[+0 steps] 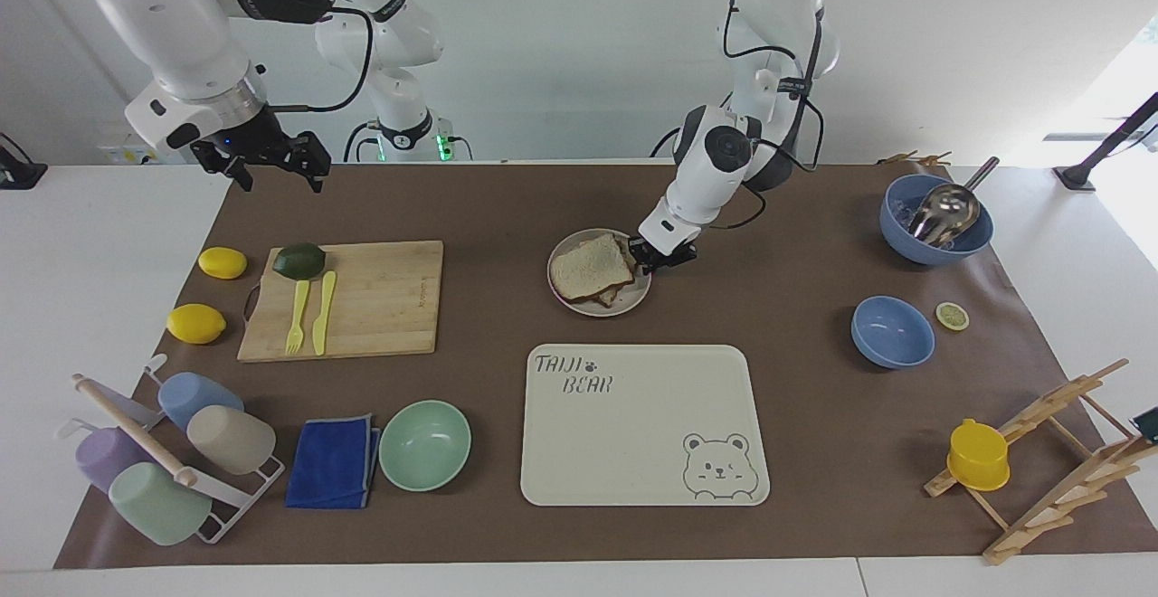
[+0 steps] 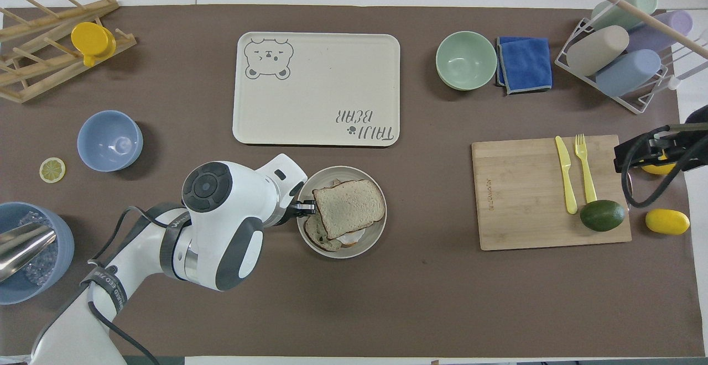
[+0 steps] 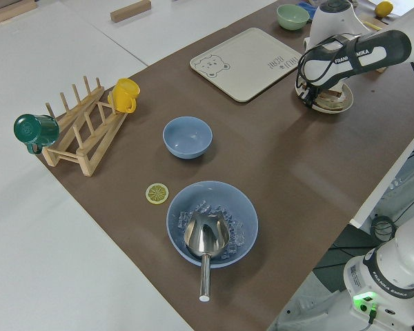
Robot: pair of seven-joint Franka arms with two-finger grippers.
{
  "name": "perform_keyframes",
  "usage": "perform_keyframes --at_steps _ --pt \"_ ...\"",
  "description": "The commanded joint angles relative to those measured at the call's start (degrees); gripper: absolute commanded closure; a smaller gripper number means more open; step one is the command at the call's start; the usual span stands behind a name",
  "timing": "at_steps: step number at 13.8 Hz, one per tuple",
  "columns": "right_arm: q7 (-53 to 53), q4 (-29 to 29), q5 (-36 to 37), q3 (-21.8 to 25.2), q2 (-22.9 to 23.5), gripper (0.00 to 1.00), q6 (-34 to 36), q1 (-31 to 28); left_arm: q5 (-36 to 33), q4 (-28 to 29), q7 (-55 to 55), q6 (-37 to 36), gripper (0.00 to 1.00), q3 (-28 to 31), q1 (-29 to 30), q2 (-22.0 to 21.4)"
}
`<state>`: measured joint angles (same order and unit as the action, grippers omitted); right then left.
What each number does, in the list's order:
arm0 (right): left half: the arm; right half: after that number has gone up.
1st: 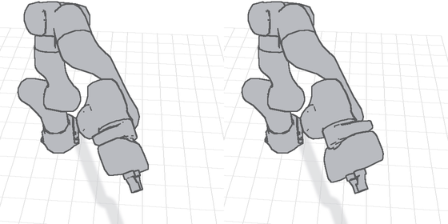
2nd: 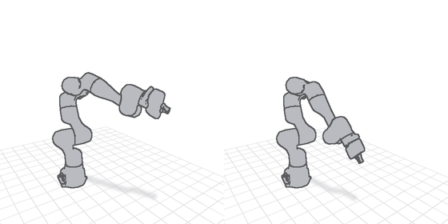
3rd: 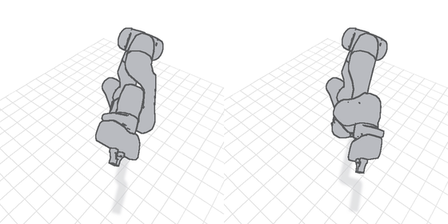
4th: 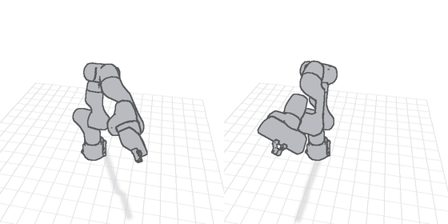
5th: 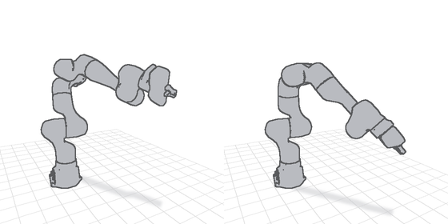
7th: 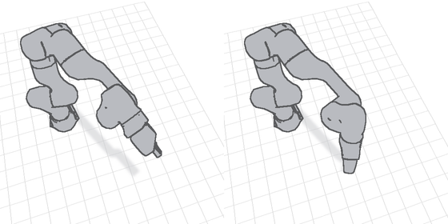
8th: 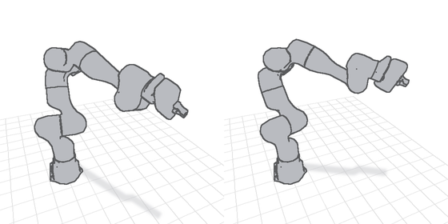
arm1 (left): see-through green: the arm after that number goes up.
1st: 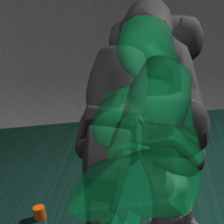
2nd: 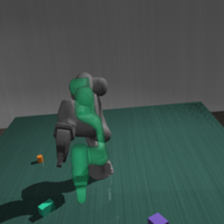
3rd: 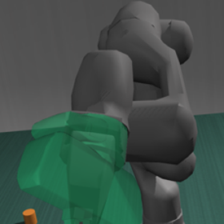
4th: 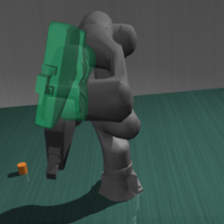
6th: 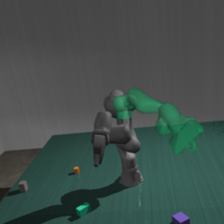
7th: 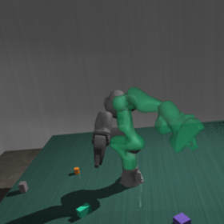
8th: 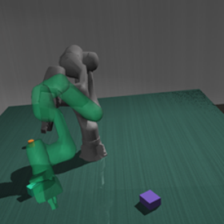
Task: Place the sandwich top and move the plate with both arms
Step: 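Slide the plate with the left gripper onto the bear tray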
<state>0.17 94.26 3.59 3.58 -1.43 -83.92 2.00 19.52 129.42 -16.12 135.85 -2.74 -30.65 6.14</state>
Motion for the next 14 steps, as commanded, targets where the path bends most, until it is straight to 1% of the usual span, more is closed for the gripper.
perform_keyframes --at_steps 1,2,3,5,6,8,10,11,12,13,14 --pt "0.9 0.3 -2.0 -0.6 -0.2 0.00 -0.5 -1.7 2.0 -7.2 3.6 -9.2 1.00 0.5 5.0 -0.6" --pt "0.8 0.3 -2.8 -0.6 -0.2 0.00 -0.5 -2.5 2.9 -12.2 5.1 -14.3 1.00 0.5 7.7 0.3" --pt "0.8 0.3 -3.0 -0.6 -0.3 0.00 -0.5 -3.1 3.9 -18.3 6.9 -18.2 1.00 0.7 9.8 2.6" --pt "0.6 0.3 -3.1 0.1 -0.3 0.00 -0.7 -3.0 3.9 -27.8 6.9 -20.3 1.00 0.8 12.4 7.4" --pt "0.7 0.3 -3.1 0.1 -0.3 0.00 -0.8 -3.0 3.8 -31.6 7.0 -20.7 1.00 0.8 13.8 9.8" --pt "1.3 0.3 -3.0 0.1 -0.8 0.00 -0.8 -3.2 3.1 -40.6 6.9 -21.0 1.00 0.9 15.3 17.4" --pt "1.2 0.3 -3.0 -0.1 -0.8 0.00 -0.6 -2.4 2.8 -47.2 7.2 -21.6 1.00 1.2 15.9 24.2" --pt "1.3 0.4 -3.0 -0.3 -0.9 0.00 -0.5 -2.4 2.8 -51.4 7.4 -21.8 1.00 0.9 17.7 27.8" --pt "1.4 0.4 -3.1 -0.3 -0.9 0.00 -0.3 -2.4 2.8 -55.5 7.5 -21.4 1.00 0.6 18.2 31.4" --pt "1.4 0.4 -3.1 -0.4 -1.0 0.00 -0.1 -2.4 2.8 -56.4 7.8 -20.5 1.00 0.6 17.8 32.8" --pt "1.4 0.3 -3.0 -0.5 -1.2 0.00 -0.2 -2.4 2.2 -55.7 8.0 -17.4 1.00 0.7 17.1 33.0"
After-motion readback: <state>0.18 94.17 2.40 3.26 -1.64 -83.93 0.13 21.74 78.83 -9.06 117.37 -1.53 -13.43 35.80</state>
